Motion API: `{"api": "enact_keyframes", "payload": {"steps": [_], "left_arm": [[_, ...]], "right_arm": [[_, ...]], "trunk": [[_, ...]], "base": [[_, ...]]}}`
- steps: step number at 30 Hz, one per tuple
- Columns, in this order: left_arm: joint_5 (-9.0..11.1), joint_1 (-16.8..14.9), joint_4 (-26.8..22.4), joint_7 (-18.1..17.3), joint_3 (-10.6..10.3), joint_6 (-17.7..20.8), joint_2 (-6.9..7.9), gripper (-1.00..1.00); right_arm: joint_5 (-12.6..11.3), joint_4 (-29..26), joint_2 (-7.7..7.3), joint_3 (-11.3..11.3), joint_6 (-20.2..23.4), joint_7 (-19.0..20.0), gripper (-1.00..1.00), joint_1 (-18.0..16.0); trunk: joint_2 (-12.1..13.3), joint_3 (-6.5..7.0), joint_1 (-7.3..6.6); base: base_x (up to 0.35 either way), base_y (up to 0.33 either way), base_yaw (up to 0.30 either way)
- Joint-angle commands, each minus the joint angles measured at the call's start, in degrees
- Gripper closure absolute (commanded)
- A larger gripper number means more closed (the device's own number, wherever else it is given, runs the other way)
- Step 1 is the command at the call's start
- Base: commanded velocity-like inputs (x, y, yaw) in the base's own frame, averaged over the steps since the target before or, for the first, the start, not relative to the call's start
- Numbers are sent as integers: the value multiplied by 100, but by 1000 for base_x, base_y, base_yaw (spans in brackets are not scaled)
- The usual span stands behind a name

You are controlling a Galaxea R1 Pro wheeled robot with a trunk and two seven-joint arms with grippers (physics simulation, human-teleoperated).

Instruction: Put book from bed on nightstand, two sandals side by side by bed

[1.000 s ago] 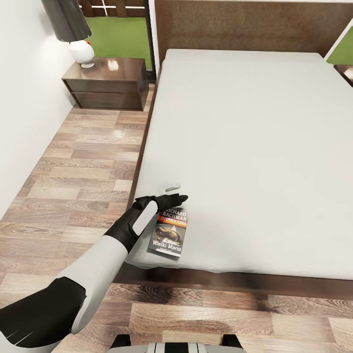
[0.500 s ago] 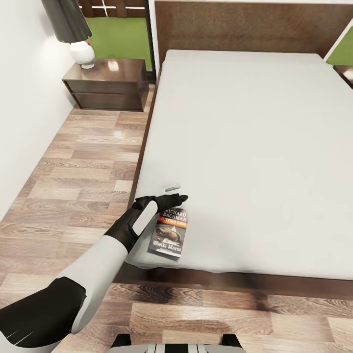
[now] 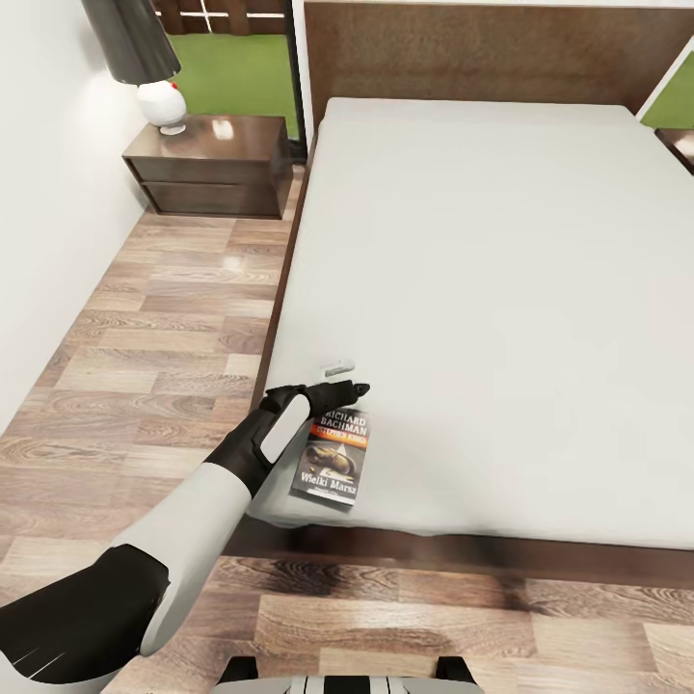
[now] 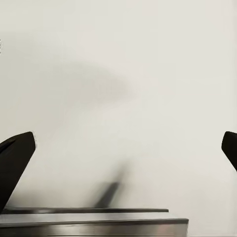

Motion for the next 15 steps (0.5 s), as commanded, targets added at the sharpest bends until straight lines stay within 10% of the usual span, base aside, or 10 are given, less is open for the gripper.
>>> {"api": "enact_keyframes", "payload": {"steps": [1,15], "left_arm": [[31,0,0,51,-6,33,0,-100],[31,0,0,51,-6,33,0,-100]], "right_arm": [[-55,10,-1,4,4,25,-100,-6],[-55,10,13,4,4,22,-100,-6]], "trunk": [[-1,-3,-1],[-1,-3,-1]], "base": [[-77,0,0],[-95,0,0]]}}
